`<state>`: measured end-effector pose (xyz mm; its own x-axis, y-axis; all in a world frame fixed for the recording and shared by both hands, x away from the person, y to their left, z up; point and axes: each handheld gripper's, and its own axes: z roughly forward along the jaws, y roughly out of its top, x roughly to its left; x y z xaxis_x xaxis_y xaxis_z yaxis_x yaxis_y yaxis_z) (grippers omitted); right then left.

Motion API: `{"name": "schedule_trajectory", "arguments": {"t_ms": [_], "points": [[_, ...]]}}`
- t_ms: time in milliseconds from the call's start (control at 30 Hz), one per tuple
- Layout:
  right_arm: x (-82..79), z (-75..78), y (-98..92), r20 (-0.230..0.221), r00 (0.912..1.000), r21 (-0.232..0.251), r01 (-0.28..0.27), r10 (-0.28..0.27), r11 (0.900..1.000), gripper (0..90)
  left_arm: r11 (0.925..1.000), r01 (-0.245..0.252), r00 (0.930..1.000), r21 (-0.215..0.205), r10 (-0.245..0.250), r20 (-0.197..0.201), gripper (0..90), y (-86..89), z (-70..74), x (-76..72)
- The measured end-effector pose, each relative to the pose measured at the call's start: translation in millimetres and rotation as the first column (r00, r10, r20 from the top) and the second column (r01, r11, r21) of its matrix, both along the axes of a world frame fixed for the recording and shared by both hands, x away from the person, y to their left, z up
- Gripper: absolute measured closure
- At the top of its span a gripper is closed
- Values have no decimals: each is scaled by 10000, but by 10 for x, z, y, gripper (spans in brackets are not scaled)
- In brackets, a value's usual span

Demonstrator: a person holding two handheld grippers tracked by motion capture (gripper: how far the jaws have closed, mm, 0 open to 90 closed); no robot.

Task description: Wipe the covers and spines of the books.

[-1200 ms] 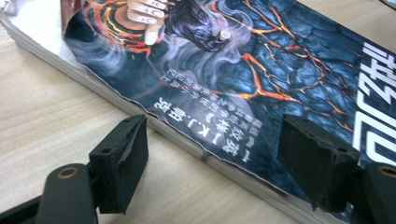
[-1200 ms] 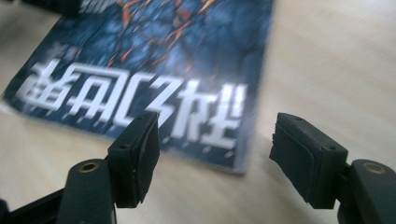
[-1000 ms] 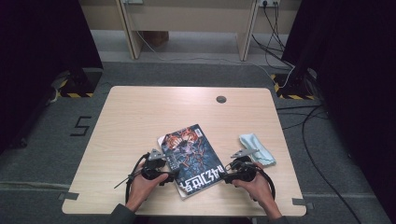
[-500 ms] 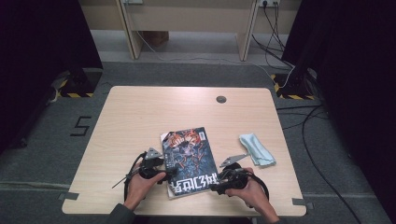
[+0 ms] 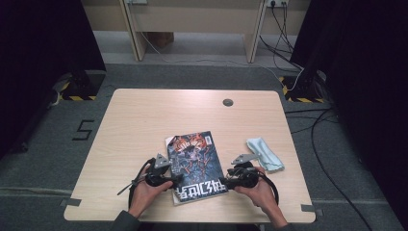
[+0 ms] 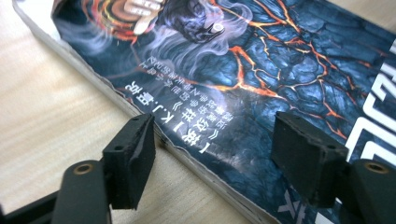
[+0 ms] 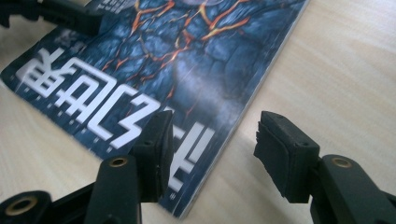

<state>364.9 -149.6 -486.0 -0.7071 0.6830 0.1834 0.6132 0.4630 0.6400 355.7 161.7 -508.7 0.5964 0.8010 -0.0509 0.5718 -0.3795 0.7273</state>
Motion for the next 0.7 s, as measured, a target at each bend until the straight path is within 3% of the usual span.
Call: {"name": "schedule_trajectory", "arguments": {"t_ms": [100, 300, 467, 567, 700], "points": [[68, -5, 8, 100, 9999, -23, 122, -121, 9999, 482, 9994, 182, 9997, -278, -187, -184, 307, -55, -12, 3], [146, -11, 39, 258, 9991, -110, 348, -345, 9993, 500, 9983, 471, 9987, -353, -478, -194, 312, -180, -14, -50], [204, -41, 24, 380, 9977, -437, 586, -569, 9973, 503, 9961, 584, 9964, -669, -622, -568, 301, -183, -13, -41], [236, -42, 9, 467, 9968, -285, 667, -653, 9974, 509, 9954, 567, 9954, -775, -623, -722, 291, -176, -10, -60], [305, -77, -8, 211, 9950, -141, 977, -974, 9951, 511, 9945, 693, 9935, -787, -759, -845, 288, -177, 2, -145]]}}
